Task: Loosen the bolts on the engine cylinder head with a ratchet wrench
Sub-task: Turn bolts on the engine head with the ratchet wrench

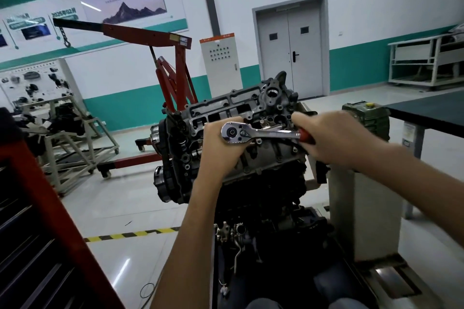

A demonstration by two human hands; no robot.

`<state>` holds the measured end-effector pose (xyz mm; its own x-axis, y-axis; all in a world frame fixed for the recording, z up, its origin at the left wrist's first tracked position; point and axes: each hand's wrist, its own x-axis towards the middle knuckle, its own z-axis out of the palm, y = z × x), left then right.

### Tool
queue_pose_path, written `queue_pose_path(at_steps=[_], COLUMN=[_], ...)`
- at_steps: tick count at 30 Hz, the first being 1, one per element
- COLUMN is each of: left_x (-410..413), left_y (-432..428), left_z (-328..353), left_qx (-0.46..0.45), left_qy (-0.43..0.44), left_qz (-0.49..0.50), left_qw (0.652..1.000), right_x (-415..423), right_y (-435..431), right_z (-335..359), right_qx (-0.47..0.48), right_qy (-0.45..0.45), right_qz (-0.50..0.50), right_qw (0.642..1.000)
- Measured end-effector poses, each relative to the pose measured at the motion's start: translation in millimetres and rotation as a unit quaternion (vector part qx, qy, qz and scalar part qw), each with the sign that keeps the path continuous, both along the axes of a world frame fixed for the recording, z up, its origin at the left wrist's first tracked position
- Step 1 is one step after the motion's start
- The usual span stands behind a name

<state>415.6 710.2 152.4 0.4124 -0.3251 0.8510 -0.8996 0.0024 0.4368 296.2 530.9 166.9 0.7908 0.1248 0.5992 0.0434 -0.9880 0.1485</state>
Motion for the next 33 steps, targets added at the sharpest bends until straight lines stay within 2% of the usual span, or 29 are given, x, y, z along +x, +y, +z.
queue_pose_path(at_steps=[3, 5, 7, 9, 10, 12, 14, 17, 19, 21, 23, 26, 30, 32, 33], left_x=[-11, -20, -26, -22, -18, -13, -8, -2, 1, 3, 2, -6, -19, -16, -14], left_y=[-11, -25, -35, -35, -34, -30, -24, -13, -4, 1, 1, -6, -28, -32, -32], left_z=[-19, -23, -20, -21, -20, -17, -14, -11, -4, 0, -5, -21, -20, -18, -17], left_qx=[-0.153, -0.228, -0.256, -0.245, -0.227, -0.208, -0.209, -0.115, -0.04, 0.006, -0.016, -0.114, -0.209, -0.203, -0.189], left_qy=[0.058, 0.069, 0.074, 0.081, 0.105, 0.148, 0.097, 0.036, -0.011, -0.029, -0.001, 0.044, 0.058, 0.12, 0.132], left_qz=[0.031, 0.034, 0.018, 0.002, -0.003, -0.027, -0.015, -0.005, -0.017, -0.013, 0.001, 0.037, 0.05, 0.014, 0.019], left_qw=[0.986, 0.971, 0.964, 0.966, 0.968, 0.966, 0.973, 0.993, 0.999, 0.999, 1.0, 0.992, 0.975, 0.972, 0.973], right_x=[-3, -5, -4, -1, 0, 1, -1, -2, 0, 2, 1, -2, -1, 4, 5], right_y=[29, 56, 88, 111, 114, 102, 76, 27, 3, -7, -2, 27, 86, 104, 105], right_z=[-43, -69, -91, -105, -107, -102, -87, -47, -15, 3, -2, -44, -91, -103, -104], right_qx=[0.146, 0.264, 0.392, 0.468, 0.479, 0.438, 0.357, 0.182, 0.071, 0.017, 0.035, 0.159, 0.383, 0.449, 0.459], right_qy=[0.013, 0.003, 0.015, 0.007, 0.003, 0.01, 0.032, 0.061, 0.017, -0.022, -0.003, 0.018, -0.002, -0.02, -0.019], right_qz=[0.027, 0.045, 0.096, 0.132, 0.136, 0.127, 0.117, 0.087, 0.046, 0.03, 0.026, 0.038, 0.092, 0.119, 0.124], right_qw=[0.989, 0.963, 0.915, 0.874, 0.867, 0.89, 0.926, 0.977, 0.996, 0.999, 0.999, 0.986, 0.919, 0.886, 0.88])
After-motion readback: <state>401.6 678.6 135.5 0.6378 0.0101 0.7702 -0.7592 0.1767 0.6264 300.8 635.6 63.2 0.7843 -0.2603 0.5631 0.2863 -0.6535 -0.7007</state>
